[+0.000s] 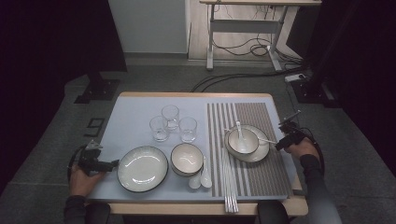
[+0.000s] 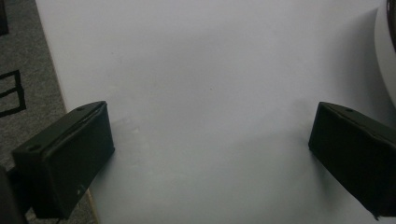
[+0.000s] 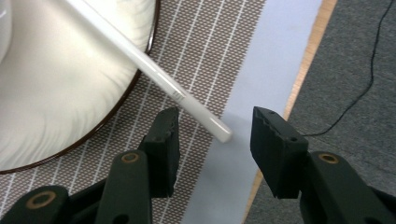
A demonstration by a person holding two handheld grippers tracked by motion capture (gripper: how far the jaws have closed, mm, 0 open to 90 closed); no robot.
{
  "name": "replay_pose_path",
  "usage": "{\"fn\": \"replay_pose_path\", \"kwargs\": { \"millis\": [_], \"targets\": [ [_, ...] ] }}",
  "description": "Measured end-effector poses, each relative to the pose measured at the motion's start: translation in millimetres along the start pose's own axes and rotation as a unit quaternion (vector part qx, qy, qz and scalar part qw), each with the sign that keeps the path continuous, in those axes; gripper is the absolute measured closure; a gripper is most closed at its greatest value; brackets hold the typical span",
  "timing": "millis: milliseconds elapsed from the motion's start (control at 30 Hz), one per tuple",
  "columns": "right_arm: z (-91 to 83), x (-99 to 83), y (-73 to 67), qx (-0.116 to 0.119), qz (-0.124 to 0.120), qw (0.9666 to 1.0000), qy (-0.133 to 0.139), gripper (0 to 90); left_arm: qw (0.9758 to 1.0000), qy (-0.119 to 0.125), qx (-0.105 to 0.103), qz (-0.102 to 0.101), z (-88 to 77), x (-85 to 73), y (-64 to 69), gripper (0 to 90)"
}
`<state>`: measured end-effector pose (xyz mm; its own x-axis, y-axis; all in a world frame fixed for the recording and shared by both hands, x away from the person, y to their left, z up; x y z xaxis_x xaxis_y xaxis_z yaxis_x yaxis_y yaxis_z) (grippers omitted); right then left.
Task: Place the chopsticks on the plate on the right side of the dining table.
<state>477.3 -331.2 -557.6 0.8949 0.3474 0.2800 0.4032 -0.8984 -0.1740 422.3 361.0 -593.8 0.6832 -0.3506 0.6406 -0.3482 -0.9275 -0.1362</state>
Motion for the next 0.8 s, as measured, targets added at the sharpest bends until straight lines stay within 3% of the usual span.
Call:
{"fn": "replay_pose_path", "kwargs": {
  "millis": [400, 800],
  "targets": [
    [2.3, 5.1, 6.8, -0.009, 0.008, 0.9999, 0.005, 64.0, 1.0000, 0.000, 0.000, 0.000, 0.0, 0.0, 0.0, 0.0],
    [3.4, 12.3, 12.5, -0.022, 0.010, 0.9997, 0.006, 62.3, 1.0000, 0.000, 0.000, 0.000, 0.0, 0.0, 0.0, 0.0]
  ]
}}
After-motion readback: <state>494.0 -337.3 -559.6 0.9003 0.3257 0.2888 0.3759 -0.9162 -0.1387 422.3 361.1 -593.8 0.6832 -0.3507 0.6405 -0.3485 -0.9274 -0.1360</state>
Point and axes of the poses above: each handheld gripper's, and its own axes: z roughly forward along the jaws, x roughly out of its top, y roughly to its right, the point moved 9 cm from there along z, roughly forward along the jaws, and after that the axes turned 11 degrees about x, right-handed, at the moved point
